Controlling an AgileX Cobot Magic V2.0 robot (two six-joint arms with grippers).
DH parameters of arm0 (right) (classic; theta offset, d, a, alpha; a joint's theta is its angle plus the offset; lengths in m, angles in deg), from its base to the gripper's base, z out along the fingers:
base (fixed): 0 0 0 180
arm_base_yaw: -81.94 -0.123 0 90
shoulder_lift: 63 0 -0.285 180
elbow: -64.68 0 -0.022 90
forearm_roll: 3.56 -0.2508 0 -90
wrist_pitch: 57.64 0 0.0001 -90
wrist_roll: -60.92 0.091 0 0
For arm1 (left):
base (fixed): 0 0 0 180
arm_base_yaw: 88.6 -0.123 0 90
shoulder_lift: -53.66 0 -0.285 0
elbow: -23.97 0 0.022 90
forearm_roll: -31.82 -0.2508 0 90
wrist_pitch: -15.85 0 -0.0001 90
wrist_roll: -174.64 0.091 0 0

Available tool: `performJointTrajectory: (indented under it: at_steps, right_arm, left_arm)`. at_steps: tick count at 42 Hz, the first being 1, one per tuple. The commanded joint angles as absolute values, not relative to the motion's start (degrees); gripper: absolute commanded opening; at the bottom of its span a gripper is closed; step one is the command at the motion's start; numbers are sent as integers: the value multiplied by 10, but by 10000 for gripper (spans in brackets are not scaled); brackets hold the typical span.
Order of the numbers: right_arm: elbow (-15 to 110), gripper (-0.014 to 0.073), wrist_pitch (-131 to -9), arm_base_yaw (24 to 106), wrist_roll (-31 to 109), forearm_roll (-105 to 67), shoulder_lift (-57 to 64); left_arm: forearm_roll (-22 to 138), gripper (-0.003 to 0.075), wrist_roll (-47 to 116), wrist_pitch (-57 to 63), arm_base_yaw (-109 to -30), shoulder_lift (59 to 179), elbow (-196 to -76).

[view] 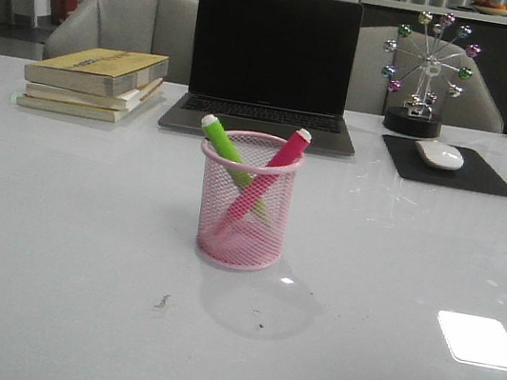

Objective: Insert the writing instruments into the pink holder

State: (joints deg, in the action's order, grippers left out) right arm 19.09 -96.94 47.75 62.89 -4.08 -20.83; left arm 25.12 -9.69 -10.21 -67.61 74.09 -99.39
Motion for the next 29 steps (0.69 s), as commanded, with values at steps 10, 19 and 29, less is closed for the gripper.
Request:
performJointTrajectory:
  at_steps: [10,19,29]
  right_arm:
    - [206,58,-936,479,630,-36,-209]
    - [206,58,-937,479,630,-36,-209]
    - [206,58,-939,479,630,-36,-209]
  left_arm:
    - [260,92,-104,65,-823,611,-849]
    - [261,92,-104,186,-839,600,-782]
    - [265,92,-104,189,-834,602,-783]
